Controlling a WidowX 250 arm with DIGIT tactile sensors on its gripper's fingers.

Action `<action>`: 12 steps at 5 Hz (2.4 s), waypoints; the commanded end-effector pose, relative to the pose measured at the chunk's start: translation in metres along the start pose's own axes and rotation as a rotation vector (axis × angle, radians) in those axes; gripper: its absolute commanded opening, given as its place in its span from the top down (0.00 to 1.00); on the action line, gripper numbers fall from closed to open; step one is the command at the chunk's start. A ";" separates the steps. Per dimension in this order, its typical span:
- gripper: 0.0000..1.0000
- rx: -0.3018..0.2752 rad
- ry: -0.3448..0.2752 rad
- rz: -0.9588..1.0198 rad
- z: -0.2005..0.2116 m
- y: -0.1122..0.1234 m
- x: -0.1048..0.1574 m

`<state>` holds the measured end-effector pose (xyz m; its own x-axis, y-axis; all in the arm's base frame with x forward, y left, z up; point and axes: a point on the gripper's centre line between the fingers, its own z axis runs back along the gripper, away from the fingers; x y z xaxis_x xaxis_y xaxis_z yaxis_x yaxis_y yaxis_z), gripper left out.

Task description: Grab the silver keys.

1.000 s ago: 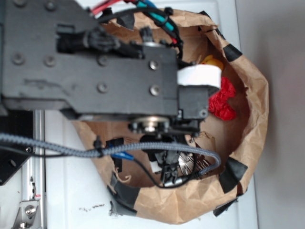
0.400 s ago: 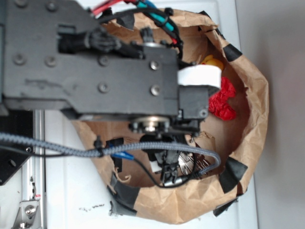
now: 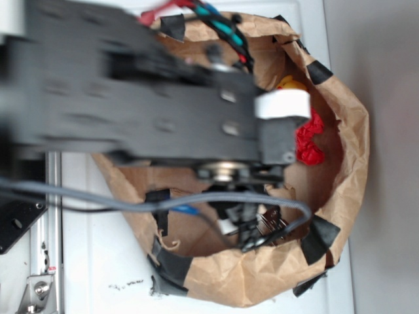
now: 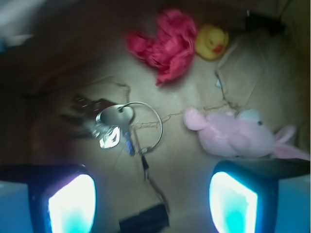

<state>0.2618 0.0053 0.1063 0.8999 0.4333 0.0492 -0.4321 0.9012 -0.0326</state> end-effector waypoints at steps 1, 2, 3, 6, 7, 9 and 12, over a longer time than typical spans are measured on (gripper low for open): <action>0.00 -0.059 -0.080 0.262 -0.019 -0.002 0.018; 0.00 -0.041 -0.085 0.347 -0.032 0.001 0.020; 0.00 0.019 -0.047 0.407 -0.051 0.005 0.032; 0.00 0.040 -0.052 0.461 -0.072 -0.001 0.052; 0.00 0.033 -0.056 0.452 -0.072 0.001 0.051; 0.00 0.004 -0.033 0.385 -0.062 0.008 0.037; 0.00 -0.118 0.008 0.269 -0.027 0.030 0.017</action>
<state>0.2633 0.0297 0.0652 0.7663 0.6416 -0.0350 -0.6399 0.7570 -0.1320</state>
